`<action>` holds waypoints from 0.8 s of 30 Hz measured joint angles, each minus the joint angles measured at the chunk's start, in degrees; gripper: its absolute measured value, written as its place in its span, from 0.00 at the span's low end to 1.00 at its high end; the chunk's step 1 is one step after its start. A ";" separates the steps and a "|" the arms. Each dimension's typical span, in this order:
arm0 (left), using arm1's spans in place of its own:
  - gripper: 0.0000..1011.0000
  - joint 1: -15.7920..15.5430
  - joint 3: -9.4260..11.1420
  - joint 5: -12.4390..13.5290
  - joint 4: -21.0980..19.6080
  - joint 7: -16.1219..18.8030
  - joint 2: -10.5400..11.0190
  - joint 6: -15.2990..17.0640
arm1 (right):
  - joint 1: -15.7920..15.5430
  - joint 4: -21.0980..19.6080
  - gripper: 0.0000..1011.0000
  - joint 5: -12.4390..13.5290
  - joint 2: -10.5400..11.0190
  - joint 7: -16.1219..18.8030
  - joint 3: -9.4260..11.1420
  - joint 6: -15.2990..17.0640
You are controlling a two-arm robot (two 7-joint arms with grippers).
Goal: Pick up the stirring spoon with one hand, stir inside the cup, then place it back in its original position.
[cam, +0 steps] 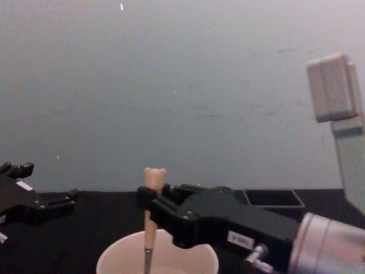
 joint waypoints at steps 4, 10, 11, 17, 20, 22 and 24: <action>0.99 0.00 0.00 0.00 0.00 0.00 0.00 0.00 | 0.98 1.35 0.19 -0.65 -1.03 -0.45 -0.51 -0.16; 0.99 0.00 0.00 0.00 0.00 0.00 0.00 0.00 | 2.68 3.96 0.19 -1.69 -2.72 -1.12 -0.83 -0.79; 0.99 0.00 0.00 0.00 0.00 0.00 0.00 0.00 | 3.09 4.51 0.19 -1.89 -3.12 -1.36 -0.83 -0.93; 0.99 0.00 0.00 0.00 0.00 0.00 0.00 0.00 | 4.53 6.73 0.19 -2.54 -4.52 -2.19 -0.32 -1.48; 0.99 0.00 0.00 0.00 0.00 0.00 0.00 0.00 | 4.90 7.29 0.19 -2.68 -4.75 -2.33 0.04 -1.64; 0.99 0.00 0.00 0.00 0.00 0.00 0.00 0.00 | 5.08 7.62 0.19 -2.77 -4.81 -2.41 0.29 -1.76; 0.99 0.00 0.00 0.00 0.00 0.00 0.00 0.00 | 5.29 8.10 0.19 -2.94 -4.74 -2.48 0.82 -1.99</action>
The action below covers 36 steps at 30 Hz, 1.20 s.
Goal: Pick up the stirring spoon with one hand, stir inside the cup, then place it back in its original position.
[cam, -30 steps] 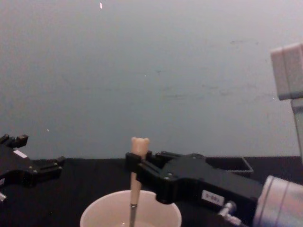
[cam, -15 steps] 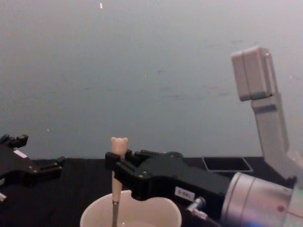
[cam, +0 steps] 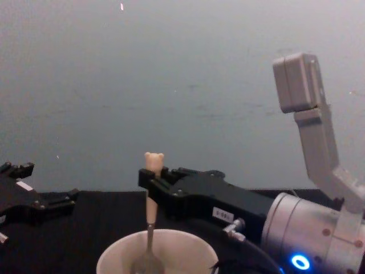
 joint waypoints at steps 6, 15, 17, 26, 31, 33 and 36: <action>0.99 0.00 0.00 0.00 0.00 0.00 0.00 0.00 | -0.09 0.05 0.19 -0.09 0.82 0.14 0.87 -0.11; 0.99 0.00 0.00 0.00 0.00 0.00 0.00 0.00 | -1.74 -2.16 0.19 0.91 2.81 0.95 2.30 0.25; 0.99 0.00 0.00 0.00 0.00 0.00 0.00 0.00 | -2.35 -3.10 0.19 1.41 3.35 1.16 2.55 0.55; 0.99 0.00 0.00 0.00 0.00 0.00 0.00 0.00 | -5.00 -6.85 0.19 3.01 5.41 2.01 2.69 1.67; 0.99 0.00 0.00 0.00 0.00 0.00 0.00 0.00 | -5.84 -8.28 0.19 3.39 5.99 2.45 2.09 1.94; 0.99 0.00 0.00 0.00 0.00 0.00 0.00 0.00 | -6.12 -8.79 0.19 3.51 6.12 2.59 1.64 2.02; 0.99 0.00 0.00 0.00 0.00 0.00 0.00 0.00 | -6.23 -9.26 0.19 3.66 6.10 2.79 1.05 2.14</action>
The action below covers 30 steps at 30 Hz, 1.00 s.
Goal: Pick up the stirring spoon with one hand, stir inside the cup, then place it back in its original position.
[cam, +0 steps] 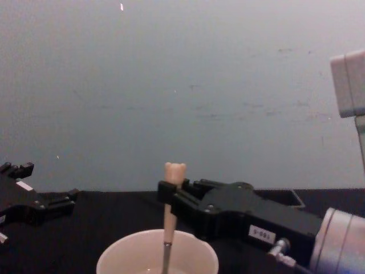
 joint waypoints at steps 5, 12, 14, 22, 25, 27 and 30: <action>0.99 0.00 0.00 0.00 0.00 0.00 0.00 0.00 | 0.19 -0.13 0.19 0.01 -0.46 0.04 -0.95 0.06; 0.99 0.00 0.00 0.00 0.00 0.00 0.00 0.00 | 1.35 1.31 0.19 -0.57 -1.79 -0.46 -1.97 0.04; 0.99 0.00 0.00 0.00 0.00 0.00 0.00 0.00 | 1.95 2.11 0.19 -0.82 -2.45 -0.87 -2.17 0.03; 0.99 0.00 0.00 0.00 0.00 0.00 0.00 0.00 | 3.92 4.91 0.19 -1.48 -4.45 -1.94 -2.13 -0.51; 0.99 0.00 0.00 0.00 0.00 0.00 0.00 0.00 | 4.50 5.77 0.19 -1.72 -4.88 -2.24 -1.86 -0.80; 0.99 0.00 0.00 0.00 0.00 0.00 0.00 0.00 | 4.81 6.32 0.19 -1.95 -5.05 -2.47 -1.60 -0.98; 0.99 0.00 0.00 0.00 0.00 0.00 0.00 0.00 | 5.00 6.87 0.19 -2.13 -5.03 -2.55 -1.17 -1.19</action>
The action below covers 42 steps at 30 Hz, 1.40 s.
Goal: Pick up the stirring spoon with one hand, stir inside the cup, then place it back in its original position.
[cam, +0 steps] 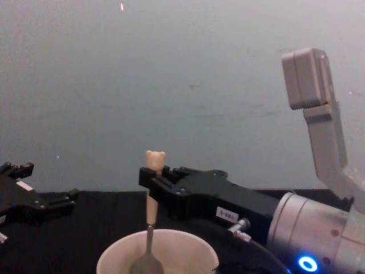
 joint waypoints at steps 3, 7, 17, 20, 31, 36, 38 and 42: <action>0.99 0.01 0.00 0.00 0.00 0.00 0.00 0.00 | 0.00 0.11 0.19 -0.10 0.24 0.00 0.33 -0.05; 0.99 0.00 0.00 0.00 0.00 0.00 0.00 0.00 | -0.22 0.09 0.19 -0.13 0.62 0.07 0.69 -0.10; 0.99 0.00 0.00 0.00 0.00 0.00 0.00 0.00 | -0.85 -0.96 0.19 0.05 1.17 0.31 1.37 -0.09; 0.99 0.00 0.00 0.00 0.00 0.00 0.00 0.00 | -1.00 -1.51 0.19 0.23 1.29 0.38 1.53 -0.08; 0.99 0.00 0.00 0.00 0.00 0.00 0.00 0.00 | -1.09 -7.17 0.19 4.66 3.57 2.48 3.97 0.98; 0.99 0.00 0.00 0.00 0.00 0.00 0.00 0.00 | -0.83 -10.15 0.18 7.70 5.68 3.47 5.56 1.78; 0.99 0.00 0.00 0.00 0.00 0.00 0.00 0.00 | -0.79 -10.88 0.19 8.53 6.36 3.69 6.04 1.95; 0.99 0.00 0.00 0.00 0.00 0.00 0.00 0.00 | -0.74 -12.47 0.19 10.40 7.92 4.11 7.16 2.35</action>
